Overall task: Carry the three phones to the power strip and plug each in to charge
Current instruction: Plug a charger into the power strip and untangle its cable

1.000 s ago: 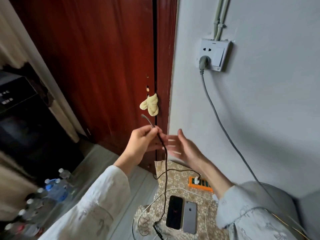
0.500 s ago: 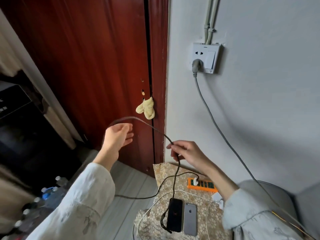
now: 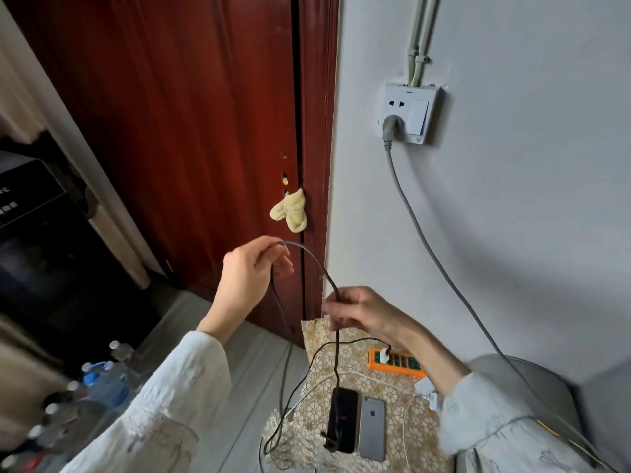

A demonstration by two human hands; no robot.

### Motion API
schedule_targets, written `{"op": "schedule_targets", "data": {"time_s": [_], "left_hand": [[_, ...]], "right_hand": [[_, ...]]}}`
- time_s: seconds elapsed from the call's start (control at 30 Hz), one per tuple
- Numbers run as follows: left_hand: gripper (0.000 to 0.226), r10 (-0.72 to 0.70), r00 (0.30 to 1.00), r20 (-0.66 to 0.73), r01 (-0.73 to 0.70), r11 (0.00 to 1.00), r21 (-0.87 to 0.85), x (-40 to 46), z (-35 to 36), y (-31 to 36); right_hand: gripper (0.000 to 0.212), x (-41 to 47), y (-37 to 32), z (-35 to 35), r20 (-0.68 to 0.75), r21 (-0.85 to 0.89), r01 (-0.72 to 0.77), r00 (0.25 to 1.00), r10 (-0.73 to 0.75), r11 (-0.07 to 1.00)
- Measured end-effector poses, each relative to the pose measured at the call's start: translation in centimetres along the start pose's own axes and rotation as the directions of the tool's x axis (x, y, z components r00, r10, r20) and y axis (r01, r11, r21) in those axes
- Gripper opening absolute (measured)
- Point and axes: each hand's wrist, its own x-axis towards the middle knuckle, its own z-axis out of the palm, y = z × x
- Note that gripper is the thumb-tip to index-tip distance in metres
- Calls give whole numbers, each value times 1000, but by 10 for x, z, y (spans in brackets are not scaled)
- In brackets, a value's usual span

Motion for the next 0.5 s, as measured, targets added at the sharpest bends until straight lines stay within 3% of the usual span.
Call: {"op": "schedule_targets", "data": {"time_s": [0.13, 0.2, 0.27, 0.3, 0.43, 0.5], "left_hand": [[30, -42, 983, -178, 11, 985, -174, 17, -17, 11], [26, -55, 973, -223, 41, 997, -68, 24, -28, 10], [8, -90, 983, -160, 116, 979, 165, 28, -36, 2], [13, -134, 985, -112, 160, 949, 273, 27, -38, -2], [62, -211, 968, 137, 138, 901, 412, 15, -26, -10], [80, -189, 964, 187, 90, 893, 440, 8, -14, -11]], "right_hand": [[9, -2, 27, 10, -11, -156, -82, 997, 81, 984], [15, -5, 30, 7, -130, -121, -50, 991, 34, 991], [19, -7, 24, -1, -277, -48, 11, 961, -24, 999], [20, -7, 18, -4, -321, -29, 44, 946, -51, 999], [24, -5, -16, -15, -311, -35, 151, 938, -155, 988], [24, -4, -32, -18, -266, -98, 171, 945, -192, 980]]}}
